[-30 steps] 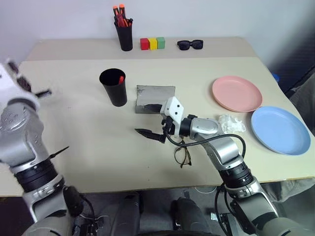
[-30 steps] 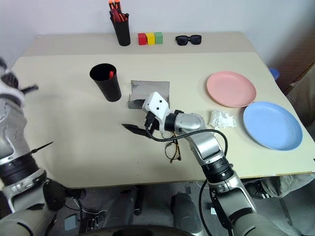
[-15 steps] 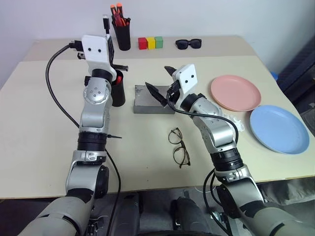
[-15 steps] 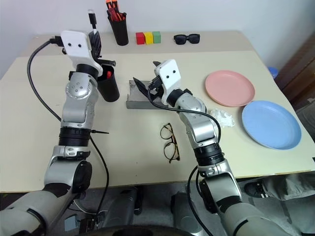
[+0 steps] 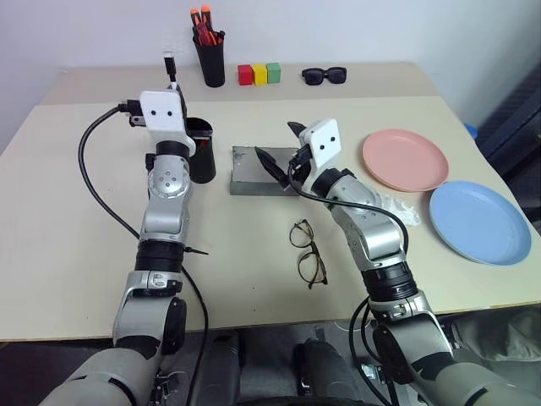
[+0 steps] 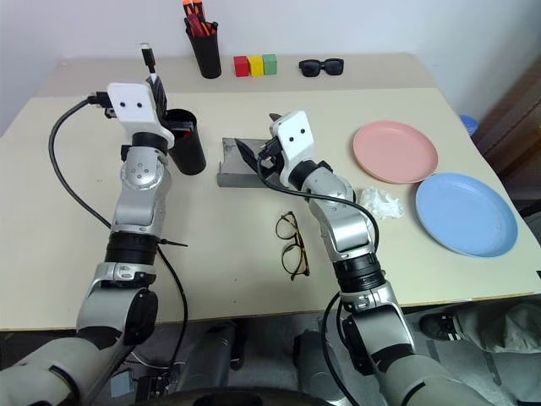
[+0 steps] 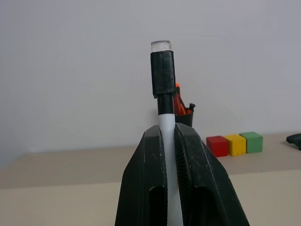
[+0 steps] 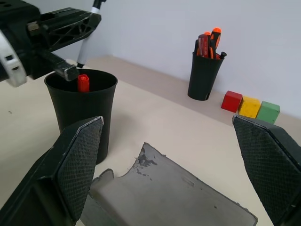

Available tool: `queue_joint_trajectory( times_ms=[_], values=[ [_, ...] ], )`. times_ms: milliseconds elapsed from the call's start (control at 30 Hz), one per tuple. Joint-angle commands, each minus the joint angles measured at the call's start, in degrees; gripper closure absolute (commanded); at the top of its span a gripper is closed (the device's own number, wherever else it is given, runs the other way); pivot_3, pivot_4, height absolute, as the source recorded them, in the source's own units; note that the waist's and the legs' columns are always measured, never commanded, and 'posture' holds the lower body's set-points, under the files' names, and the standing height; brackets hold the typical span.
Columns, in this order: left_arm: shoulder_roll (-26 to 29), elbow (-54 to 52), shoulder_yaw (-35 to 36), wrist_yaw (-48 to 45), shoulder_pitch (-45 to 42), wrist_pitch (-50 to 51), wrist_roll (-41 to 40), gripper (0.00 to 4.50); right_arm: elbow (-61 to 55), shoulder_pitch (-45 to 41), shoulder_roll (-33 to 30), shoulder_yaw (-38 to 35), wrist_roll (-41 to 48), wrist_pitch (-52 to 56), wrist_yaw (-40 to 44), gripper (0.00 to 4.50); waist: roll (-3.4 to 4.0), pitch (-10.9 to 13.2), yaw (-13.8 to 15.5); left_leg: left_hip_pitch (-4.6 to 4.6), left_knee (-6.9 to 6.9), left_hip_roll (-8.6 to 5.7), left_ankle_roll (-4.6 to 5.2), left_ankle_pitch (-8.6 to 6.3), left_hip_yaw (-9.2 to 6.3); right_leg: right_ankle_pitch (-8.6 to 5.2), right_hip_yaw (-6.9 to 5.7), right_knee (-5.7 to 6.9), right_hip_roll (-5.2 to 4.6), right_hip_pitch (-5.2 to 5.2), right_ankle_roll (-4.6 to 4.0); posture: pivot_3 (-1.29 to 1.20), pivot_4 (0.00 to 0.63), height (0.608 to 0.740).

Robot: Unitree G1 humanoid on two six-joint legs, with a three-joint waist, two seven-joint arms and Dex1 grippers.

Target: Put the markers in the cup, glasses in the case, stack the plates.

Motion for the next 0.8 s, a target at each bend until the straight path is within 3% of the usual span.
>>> queue_joint_trajectory(
  times_ms=[33, 300, 400, 500, 800],
  values=[
    [-0.62, -4.54, -0.46, 0.77, 1.3, 0.38, 0.73, 4.46, -1.22, -1.62, 0.84, 0.09, 0.24, -1.15, 0.04, 0.0, 0.0, 0.0, -0.05, 0.0, 0.0, 0.0, 0.0, 0.0, 0.0, 0.0, 0.0, 0.0, 0.0, 0.0, 0.0, 0.0, 0.15, 0.74],
    [-1.88, -6.97, -0.75, 1.65, 3.62, 1.67, 1.96, 4.46, -0.47, -1.91, 1.53, 0.1, 0.12, -1.65, 0.28, 0.0, 0.0, 0.0, 0.0, 0.0, 0.01, 0.0, 0.0, 0.0, -0.01, 0.0, -0.01, 0.01, 0.01, 0.01, 0.0, 0.0, 0.15, 0.74],
    [-1.98, -7.44, -0.92, 2.23, 4.21, 1.96, 2.84, 3.38, -0.47, -1.88, 1.6, 0.06, 0.1, -1.67, 0.3, 0.0, 0.0, 0.0, -0.02, 0.0, 0.02, 0.0, 0.0, 0.0, -0.02, 0.0, -0.01, 0.01, 0.01, 0.01, 0.0, 0.0, 0.15, 0.74],
    [-2.23, -7.54, -0.94, 2.51, 4.39, 2.13, 3.02, 1.91, -0.6, -1.72, 1.56, 0.04, 0.1, -1.62, 0.33, 0.0, 0.0, 0.0, -0.04, 0.01, 0.02, 0.0, 0.0, 0.0, -0.02, 0.0, -0.01, 0.01, 0.01, 0.01, 0.0, 0.0, 0.15, 0.74],
    [-3.16, -9.28, -0.01, 1.3, 3.81, 2.32, 0.95, 1.91, -0.98, -1.46, 1.01, 0.04, 0.1, -1.26, 0.78, 0.0, 0.0, 0.0, -0.03, 0.01, 0.02, 0.0, 0.0, 0.0, -0.03, 0.0, -0.01, 0.01, 0.01, 0.02, 0.0, 0.0, 0.15, 0.74]
  ],
)
